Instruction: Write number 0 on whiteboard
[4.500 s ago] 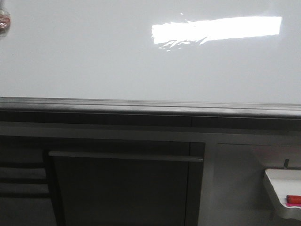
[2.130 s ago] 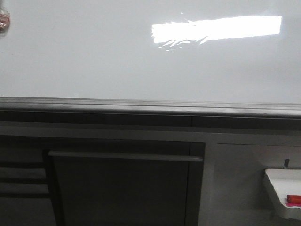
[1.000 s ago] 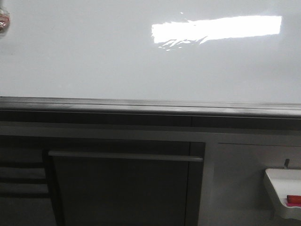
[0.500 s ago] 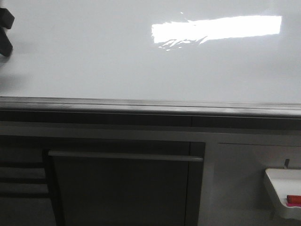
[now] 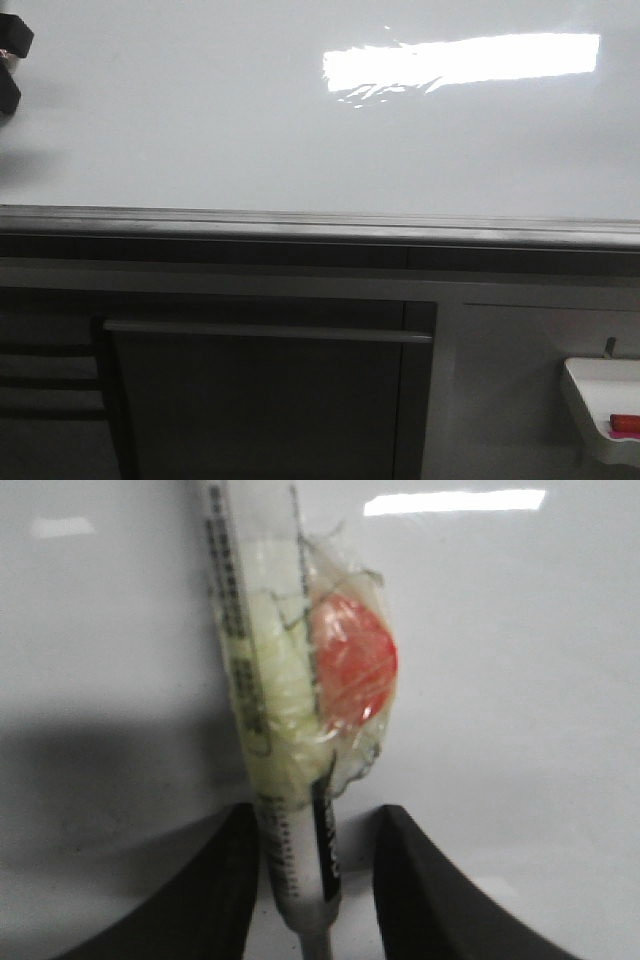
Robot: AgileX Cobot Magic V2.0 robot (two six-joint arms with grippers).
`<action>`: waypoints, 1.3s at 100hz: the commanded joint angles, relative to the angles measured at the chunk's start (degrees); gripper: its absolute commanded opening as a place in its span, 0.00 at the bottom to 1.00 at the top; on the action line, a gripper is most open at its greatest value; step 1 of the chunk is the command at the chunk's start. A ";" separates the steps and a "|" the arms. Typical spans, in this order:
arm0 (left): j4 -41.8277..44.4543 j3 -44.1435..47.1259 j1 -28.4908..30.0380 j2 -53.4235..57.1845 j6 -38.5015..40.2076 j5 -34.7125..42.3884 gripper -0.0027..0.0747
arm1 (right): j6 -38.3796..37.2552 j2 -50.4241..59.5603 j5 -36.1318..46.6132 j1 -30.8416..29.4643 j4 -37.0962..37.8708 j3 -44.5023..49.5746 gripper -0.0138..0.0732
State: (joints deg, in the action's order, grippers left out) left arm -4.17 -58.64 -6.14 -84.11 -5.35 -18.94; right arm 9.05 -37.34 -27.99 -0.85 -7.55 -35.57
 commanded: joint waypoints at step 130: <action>1.94 -2.08 -43.93 16.77 -21.87 -29.25 0.01 | 22.51 -20.17 -29.12 27.33 -5.64 -26.43 0.54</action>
State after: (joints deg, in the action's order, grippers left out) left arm -1.99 -58.64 -45.59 -68.85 -26.56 -49.74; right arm 27.20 -55.72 -56.33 23.37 -12.26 -58.49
